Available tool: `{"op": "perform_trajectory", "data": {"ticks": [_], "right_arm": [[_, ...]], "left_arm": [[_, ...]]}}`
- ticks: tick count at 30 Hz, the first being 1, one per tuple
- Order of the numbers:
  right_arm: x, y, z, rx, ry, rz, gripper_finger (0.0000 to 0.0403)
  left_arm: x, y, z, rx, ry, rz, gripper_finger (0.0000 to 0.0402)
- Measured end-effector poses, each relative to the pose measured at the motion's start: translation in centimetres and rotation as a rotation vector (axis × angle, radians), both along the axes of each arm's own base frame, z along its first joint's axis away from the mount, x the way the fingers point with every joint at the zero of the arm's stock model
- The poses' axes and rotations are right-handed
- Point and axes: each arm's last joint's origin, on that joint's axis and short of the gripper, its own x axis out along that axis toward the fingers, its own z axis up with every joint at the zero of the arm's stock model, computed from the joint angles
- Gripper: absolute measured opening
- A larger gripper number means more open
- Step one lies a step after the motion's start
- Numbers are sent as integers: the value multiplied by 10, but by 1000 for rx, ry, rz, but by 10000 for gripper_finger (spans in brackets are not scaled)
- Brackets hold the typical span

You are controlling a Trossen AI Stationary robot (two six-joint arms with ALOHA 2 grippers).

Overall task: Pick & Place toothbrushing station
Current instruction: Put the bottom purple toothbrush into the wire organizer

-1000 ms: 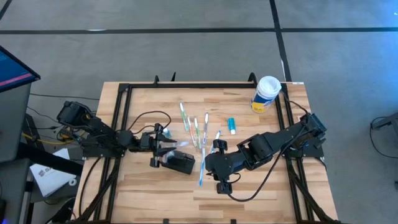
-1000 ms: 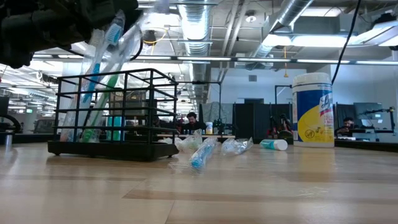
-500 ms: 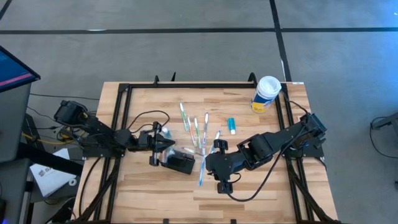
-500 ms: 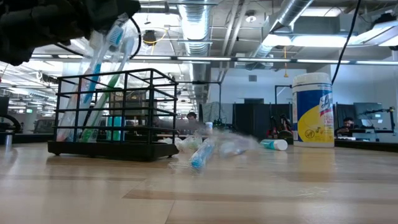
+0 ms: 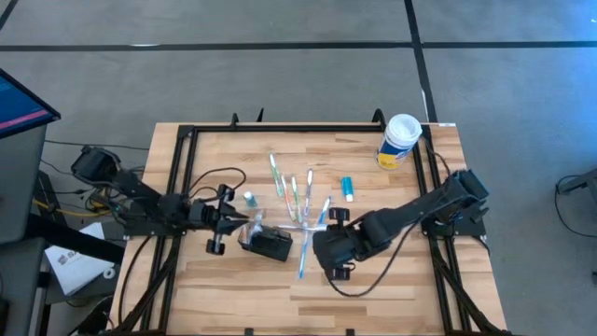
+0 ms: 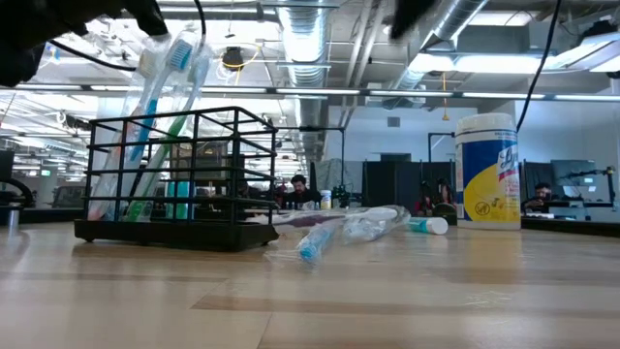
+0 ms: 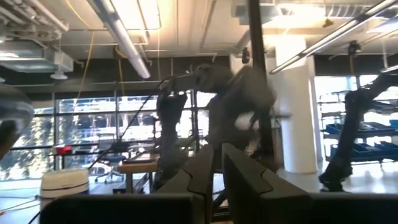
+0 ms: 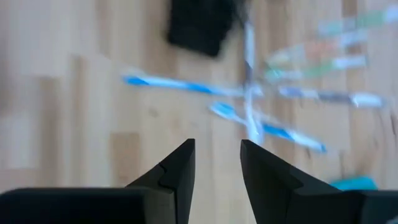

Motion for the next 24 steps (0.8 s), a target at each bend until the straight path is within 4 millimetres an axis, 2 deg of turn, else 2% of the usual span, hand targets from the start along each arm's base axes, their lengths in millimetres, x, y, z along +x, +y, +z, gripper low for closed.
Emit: {"op": "perform_trajectory", "data": {"ticks": [9,13,19,24], "right_arm": [[1,-43,-59,-41,124,-99,118],[1,-59,-81,3,150,-126,118],[-1,-69,-101,26,154,-101,120],[2,-73,-104,33,133,-76,138]], "left_arm": [[-3,-2,3,-3,-17,-14,33],[-3,-2,3,-4,-17,-13,34],[-3,-2,3,-4,-16,-12,35],[-3,-2,3,-3,-16,-12,38]]}}
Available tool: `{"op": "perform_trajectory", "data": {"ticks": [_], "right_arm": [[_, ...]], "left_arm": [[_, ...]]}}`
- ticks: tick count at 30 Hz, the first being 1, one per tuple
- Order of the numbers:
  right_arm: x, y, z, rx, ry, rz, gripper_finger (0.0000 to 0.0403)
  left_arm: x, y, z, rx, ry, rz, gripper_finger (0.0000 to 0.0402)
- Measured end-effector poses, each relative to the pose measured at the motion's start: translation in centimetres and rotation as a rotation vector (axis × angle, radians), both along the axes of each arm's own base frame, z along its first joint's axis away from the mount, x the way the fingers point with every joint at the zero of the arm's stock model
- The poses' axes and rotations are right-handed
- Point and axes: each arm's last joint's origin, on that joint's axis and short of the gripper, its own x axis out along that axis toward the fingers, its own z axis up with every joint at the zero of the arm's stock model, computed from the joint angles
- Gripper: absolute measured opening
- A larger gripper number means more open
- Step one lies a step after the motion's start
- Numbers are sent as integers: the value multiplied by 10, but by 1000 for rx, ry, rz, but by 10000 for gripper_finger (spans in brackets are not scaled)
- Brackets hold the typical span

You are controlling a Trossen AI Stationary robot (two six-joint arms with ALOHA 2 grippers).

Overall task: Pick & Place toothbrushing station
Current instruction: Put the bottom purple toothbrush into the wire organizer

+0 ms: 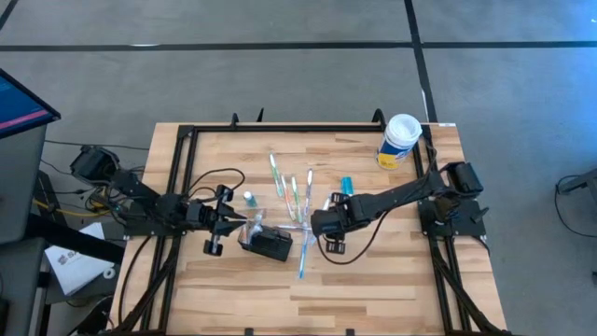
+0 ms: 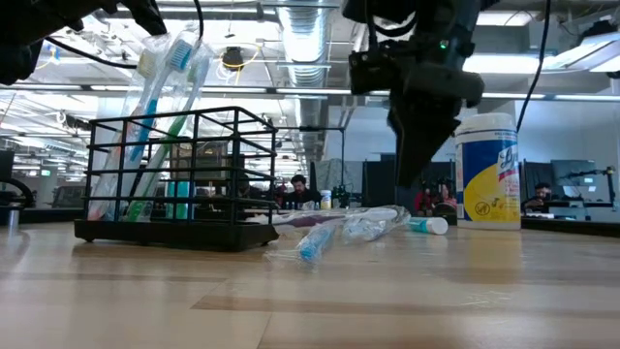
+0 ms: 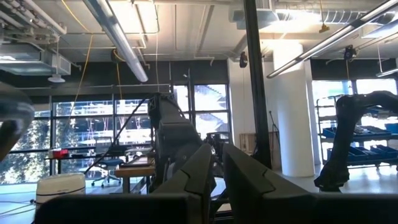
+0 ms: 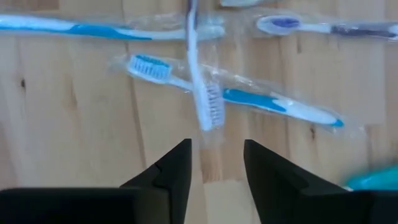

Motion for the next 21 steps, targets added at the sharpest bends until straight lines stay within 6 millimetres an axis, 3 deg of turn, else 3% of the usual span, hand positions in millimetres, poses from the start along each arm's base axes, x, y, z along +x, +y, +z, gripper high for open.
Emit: {"op": "perform_trajectory", "data": {"ticks": [11,21], "right_arm": [[-1,-9,-14,2,-21,-7,200],[0,-11,-19,8,-51,-12,205]], "left_arm": [[0,0,0,2,3,0,35],[0,0,0,1,3,0,35]]}}
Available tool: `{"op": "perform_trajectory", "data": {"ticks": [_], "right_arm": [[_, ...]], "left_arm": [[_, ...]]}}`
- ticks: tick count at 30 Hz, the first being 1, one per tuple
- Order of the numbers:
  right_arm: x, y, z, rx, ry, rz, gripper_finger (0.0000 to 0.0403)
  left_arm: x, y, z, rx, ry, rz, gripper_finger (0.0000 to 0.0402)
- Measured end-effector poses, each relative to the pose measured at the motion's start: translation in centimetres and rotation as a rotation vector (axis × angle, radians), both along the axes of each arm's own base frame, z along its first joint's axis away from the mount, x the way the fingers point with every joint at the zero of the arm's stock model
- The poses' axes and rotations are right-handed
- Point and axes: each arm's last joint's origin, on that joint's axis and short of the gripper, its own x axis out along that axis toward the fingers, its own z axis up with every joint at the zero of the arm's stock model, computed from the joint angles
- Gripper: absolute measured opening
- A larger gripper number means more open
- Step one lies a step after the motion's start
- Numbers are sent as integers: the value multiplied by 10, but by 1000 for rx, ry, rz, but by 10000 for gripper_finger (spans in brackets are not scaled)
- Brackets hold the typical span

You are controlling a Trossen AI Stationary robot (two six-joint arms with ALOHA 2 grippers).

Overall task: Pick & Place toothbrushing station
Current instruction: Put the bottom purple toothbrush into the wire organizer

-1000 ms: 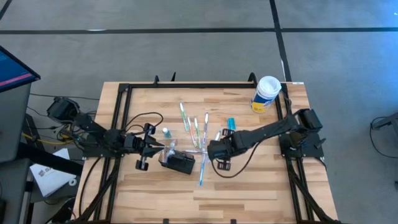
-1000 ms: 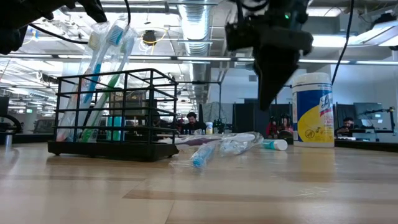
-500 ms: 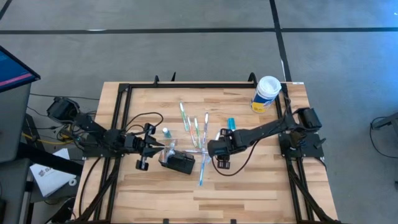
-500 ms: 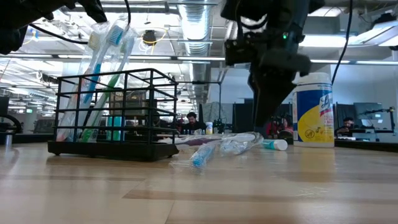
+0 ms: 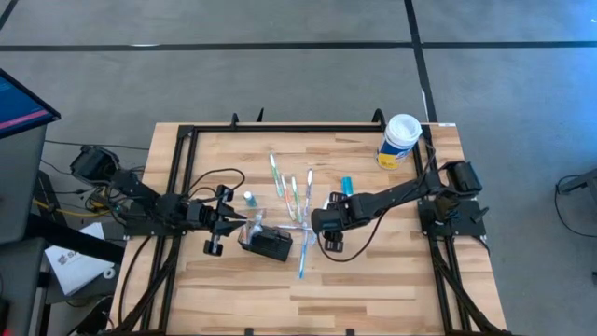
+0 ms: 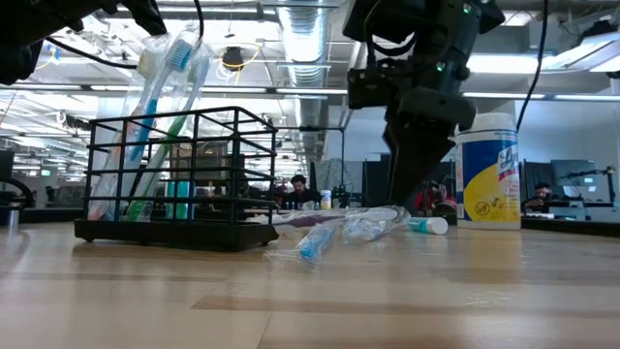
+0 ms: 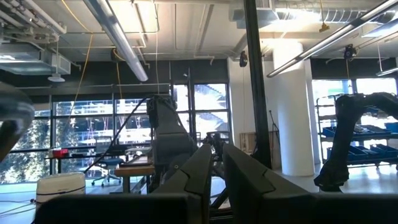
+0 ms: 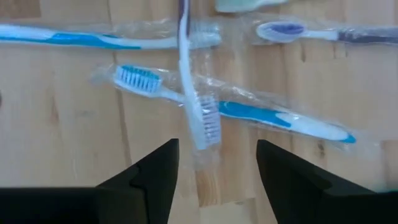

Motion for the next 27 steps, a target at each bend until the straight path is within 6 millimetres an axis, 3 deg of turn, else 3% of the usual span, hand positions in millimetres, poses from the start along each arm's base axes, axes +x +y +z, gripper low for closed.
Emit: {"op": "perform_trajectory", "data": {"ticks": [4,13,18,24,27], "right_arm": [[-5,-1,-12,16,11,5,199],[-4,0,-12,27,-9,7,162],[-4,0,-19,23,20,7,110],[-5,-1,-26,37,66,16,13],[-3,-1,-24,35,57,24,9]], "left_arm": [[0,0,0,0,0,0,35],[0,0,0,0,0,0,35],[0,0,0,1,1,0,35],[0,0,0,1,2,0,35],[0,0,0,1,2,0,35]]}}
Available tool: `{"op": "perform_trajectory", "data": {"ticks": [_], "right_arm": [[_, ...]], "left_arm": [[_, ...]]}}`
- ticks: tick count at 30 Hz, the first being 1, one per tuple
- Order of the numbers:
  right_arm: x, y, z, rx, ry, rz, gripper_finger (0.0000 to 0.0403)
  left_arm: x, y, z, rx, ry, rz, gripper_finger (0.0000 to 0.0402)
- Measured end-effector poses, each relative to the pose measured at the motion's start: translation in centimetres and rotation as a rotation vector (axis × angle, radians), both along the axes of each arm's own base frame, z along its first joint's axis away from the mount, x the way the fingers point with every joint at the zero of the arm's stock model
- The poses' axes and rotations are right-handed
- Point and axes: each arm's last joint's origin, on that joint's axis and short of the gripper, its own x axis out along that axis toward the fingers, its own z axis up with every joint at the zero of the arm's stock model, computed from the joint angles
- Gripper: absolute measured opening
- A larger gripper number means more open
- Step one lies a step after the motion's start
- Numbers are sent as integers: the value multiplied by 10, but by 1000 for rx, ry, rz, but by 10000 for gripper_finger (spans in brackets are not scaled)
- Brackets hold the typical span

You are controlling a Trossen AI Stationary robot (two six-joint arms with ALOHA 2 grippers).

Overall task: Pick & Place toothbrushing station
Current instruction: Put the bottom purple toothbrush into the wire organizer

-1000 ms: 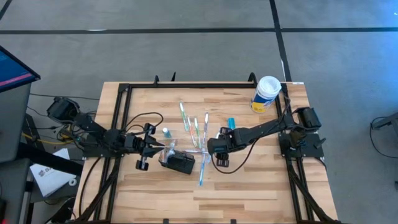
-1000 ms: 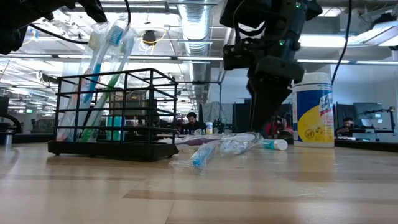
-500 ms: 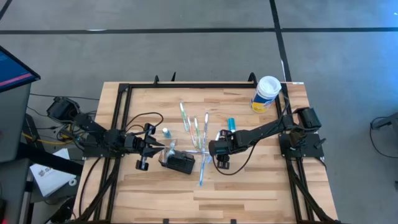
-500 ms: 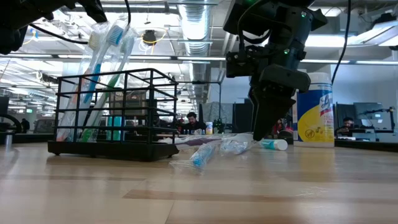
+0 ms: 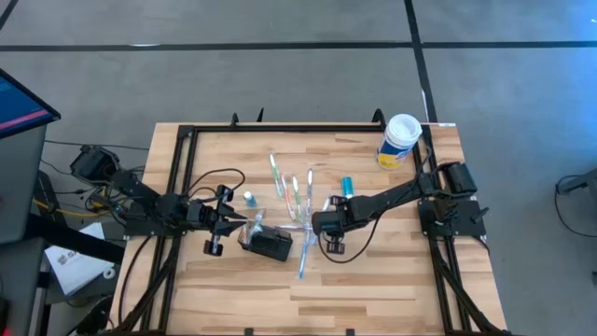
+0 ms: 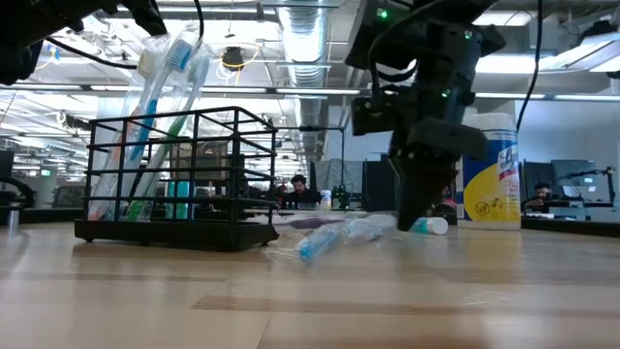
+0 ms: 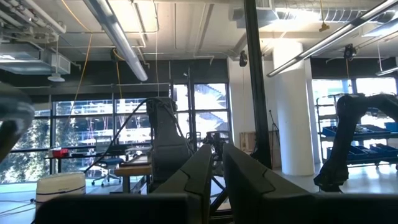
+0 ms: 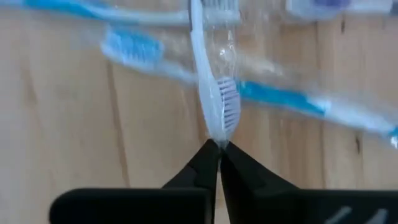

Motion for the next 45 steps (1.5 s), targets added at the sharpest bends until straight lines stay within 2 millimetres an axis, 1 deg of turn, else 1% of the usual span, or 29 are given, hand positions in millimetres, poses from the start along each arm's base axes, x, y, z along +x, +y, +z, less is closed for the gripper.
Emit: {"op": "perform_trajectory", "data": {"ticks": [2,8,15,20,24,26,31,35,40,45], "right_arm": [[0,0,3,-7,27,8,3],[6,4,30,-73,67,40,1],[13,15,82,-243,87,68,0],[11,24,122,-366,84,86,0],[9,31,149,-451,53,95,0],[7,33,159,-487,37,96,0],[5,39,178,-573,-8,115,0],[5,45,193,-622,-67,141,0],[9,49,209,-688,-150,166,0],[16,53,215,-741,-204,225,0]], "left_arm": [[0,0,0,0,1,0,35],[0,0,0,-1,-2,0,35],[0,0,1,-20,0,5,35],[-2,4,3,-71,21,22,35],[4,10,8,-96,141,44,35],[10,12,16,-112,218,59,35],[21,21,50,-110,354,63,35],[31,29,68,-119,430,49,35],[45,40,79,-139,451,-22,35],[62,50,75,-208,504,-60,35]]}}
